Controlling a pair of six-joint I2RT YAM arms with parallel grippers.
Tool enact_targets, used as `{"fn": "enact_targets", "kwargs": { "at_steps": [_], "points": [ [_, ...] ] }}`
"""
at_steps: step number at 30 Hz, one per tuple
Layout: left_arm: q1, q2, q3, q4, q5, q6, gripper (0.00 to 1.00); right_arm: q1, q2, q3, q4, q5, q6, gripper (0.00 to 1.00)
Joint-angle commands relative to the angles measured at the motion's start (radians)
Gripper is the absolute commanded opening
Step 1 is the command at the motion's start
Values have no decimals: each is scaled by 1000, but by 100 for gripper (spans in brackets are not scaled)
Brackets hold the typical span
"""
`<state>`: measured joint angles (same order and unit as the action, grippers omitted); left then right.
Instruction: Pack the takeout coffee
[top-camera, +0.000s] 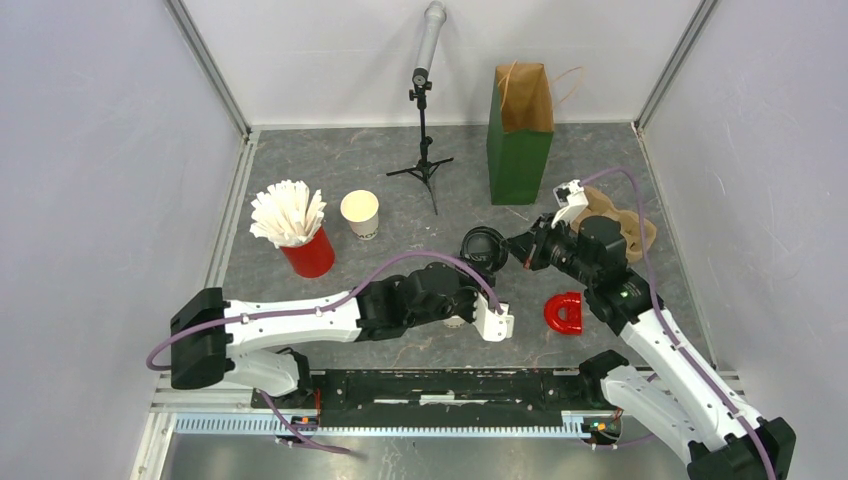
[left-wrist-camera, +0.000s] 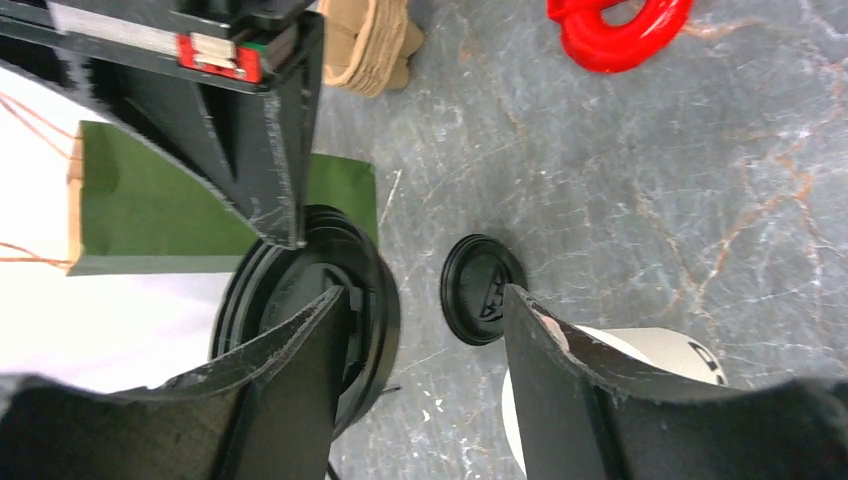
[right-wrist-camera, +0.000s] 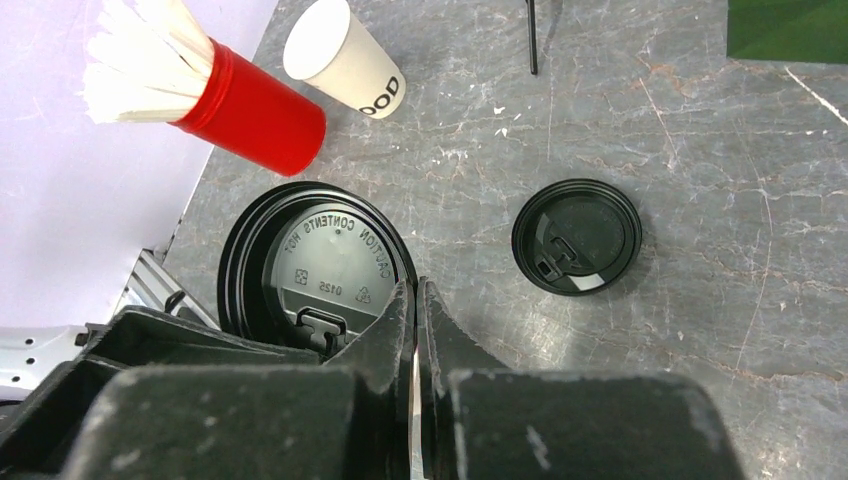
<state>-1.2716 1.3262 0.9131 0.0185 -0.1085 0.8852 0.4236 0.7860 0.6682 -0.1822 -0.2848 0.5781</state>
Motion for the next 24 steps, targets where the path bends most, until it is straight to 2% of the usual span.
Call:
{"fn": "enact_targets", "kwargs": {
  "at_steps": [1, 4, 7, 12, 16, 18, 24],
  "points": [
    [-14, 20, -9, 146, -89, 96, 63, 5, -12, -16, 29, -28, 12, 0],
    [-18, 21, -18, 166, -100, 107, 57, 6, -8, -15, 32, -32, 12, 0],
    [-21, 8, -27, 177, -101, 92, 45, 6, -3, -15, 35, -34, 10, 0],
    [-21, -18, -28, 158, -125, -19, 25, 5, 1, -13, 52, -40, 17, 0],
    [-21, -33, -29, 135, -156, -76, 16, 6, -5, -16, 73, -44, 30, 5],
    [-21, -36, -24, 141, -187, -123, 14, 5, -6, -8, 75, -44, 23, 9],
    [-8, -89, 13, 128, -223, -427, 9, 6, -7, 60, 22, 7, -127, 39]
  ]
}}
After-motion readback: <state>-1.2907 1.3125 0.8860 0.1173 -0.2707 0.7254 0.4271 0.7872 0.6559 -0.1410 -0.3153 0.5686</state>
